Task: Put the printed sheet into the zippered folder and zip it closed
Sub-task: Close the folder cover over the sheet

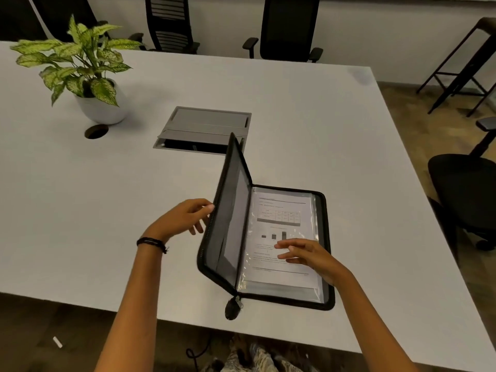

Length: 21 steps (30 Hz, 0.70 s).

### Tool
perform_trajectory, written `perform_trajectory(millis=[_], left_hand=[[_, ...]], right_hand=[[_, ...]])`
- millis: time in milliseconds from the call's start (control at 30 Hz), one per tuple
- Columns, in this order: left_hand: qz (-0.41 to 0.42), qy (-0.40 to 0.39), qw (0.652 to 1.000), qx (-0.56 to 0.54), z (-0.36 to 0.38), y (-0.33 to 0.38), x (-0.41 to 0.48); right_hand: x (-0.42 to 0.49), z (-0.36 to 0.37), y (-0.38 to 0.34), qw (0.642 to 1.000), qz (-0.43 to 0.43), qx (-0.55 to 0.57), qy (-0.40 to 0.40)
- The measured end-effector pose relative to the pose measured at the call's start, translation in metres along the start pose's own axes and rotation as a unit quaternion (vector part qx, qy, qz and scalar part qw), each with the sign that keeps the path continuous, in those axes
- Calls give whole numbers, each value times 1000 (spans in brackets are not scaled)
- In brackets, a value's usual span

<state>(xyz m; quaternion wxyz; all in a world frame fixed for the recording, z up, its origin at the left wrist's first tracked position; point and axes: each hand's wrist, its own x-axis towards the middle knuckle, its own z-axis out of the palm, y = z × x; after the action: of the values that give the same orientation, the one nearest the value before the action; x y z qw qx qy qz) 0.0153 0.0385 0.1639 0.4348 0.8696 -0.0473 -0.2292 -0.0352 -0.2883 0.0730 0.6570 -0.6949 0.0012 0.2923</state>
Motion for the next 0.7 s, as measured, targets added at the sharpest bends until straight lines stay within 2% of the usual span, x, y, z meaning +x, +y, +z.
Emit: perform_trajectory(millis=[233, 467, 633, 700], left_hand=[[28, -59, 997, 37, 37, 17, 7], [4, -87, 991, 100, 69, 0, 19], [-40, -129, 982, 131, 92, -26, 26], [-68, -153, 973, 161, 102, -41, 28]], right_hand=[[-14, 9, 8, 996, -31, 84, -4], [-21, 3, 0, 988, -77, 96, 90], [-25, -7, 5, 979, -23, 98, 175], [-32, -17, 13, 978, 13, 102, 179]])
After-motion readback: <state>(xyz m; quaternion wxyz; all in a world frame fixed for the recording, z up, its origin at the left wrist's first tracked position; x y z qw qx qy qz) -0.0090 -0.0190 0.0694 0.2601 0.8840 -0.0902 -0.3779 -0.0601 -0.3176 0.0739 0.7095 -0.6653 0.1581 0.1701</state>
